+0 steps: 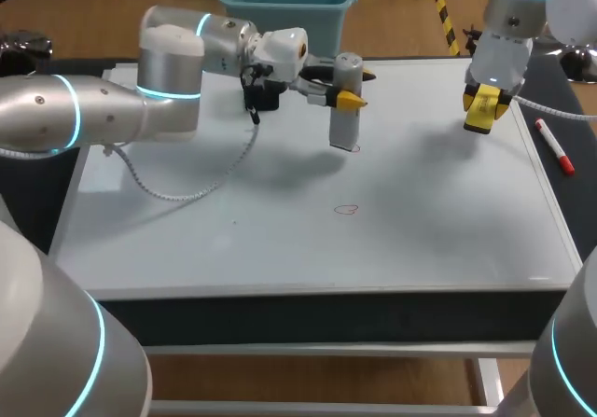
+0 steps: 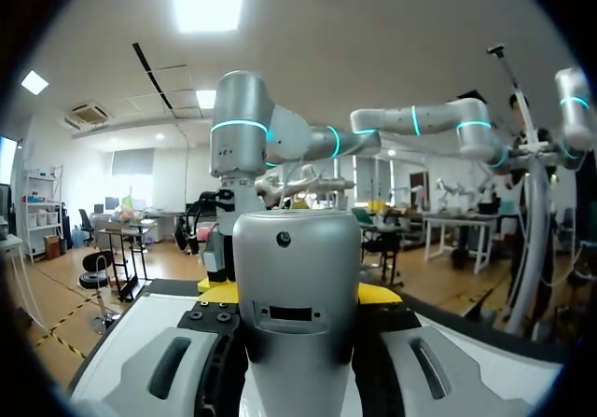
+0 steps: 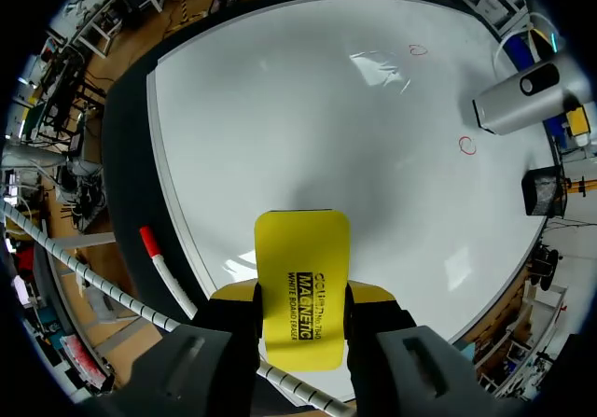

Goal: Pick up the inspection probe, press it on each red-marked spot on the whiteboard one by one, put down the probe, pick up the eraser, and wipe off all the red marks.

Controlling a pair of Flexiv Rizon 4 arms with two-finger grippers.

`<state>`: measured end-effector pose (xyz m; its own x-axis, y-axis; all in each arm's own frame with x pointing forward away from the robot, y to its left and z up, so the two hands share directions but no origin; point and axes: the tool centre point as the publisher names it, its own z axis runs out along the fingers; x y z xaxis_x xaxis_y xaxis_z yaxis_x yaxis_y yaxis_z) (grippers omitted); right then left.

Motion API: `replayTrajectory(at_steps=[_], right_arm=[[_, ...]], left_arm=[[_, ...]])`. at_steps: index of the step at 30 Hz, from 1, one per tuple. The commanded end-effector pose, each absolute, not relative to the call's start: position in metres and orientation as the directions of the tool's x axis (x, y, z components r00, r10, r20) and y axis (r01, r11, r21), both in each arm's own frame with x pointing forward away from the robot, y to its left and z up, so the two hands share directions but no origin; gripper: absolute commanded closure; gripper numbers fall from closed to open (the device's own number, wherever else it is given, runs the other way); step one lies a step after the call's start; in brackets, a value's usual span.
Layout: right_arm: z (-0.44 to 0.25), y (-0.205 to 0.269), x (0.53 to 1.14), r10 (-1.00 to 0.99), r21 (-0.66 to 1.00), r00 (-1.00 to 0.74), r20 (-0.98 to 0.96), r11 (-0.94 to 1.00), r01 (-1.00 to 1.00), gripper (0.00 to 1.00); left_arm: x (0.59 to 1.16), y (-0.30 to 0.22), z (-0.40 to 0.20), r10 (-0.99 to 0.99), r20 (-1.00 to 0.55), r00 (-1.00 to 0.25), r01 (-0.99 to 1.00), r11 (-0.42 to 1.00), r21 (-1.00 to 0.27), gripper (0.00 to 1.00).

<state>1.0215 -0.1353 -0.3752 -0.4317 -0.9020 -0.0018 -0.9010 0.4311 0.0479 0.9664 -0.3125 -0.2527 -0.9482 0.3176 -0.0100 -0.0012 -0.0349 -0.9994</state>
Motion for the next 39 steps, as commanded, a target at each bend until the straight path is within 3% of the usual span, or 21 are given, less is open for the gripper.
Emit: replayTrajectory(at_steps=[1, 39], right_arm=[[-0.375, -0.136, 1.022, -0.903, 0.047, -0.43, 0.0, 0.429, -0.902, 1.0], [-0.375, -0.136, 1.022, -0.903, 0.047, -0.43, 0.0, 0.429, -0.902, 1.0]], left_arm=[[0.976, -0.32, -0.259, 0.338, -0.003, -0.941, -0.011, -0.041, -0.999, 1.0], [0.988, -0.327, -0.285, 0.332, 0.024, -0.943, -0.04, -0.043, -0.998, 1.0]])
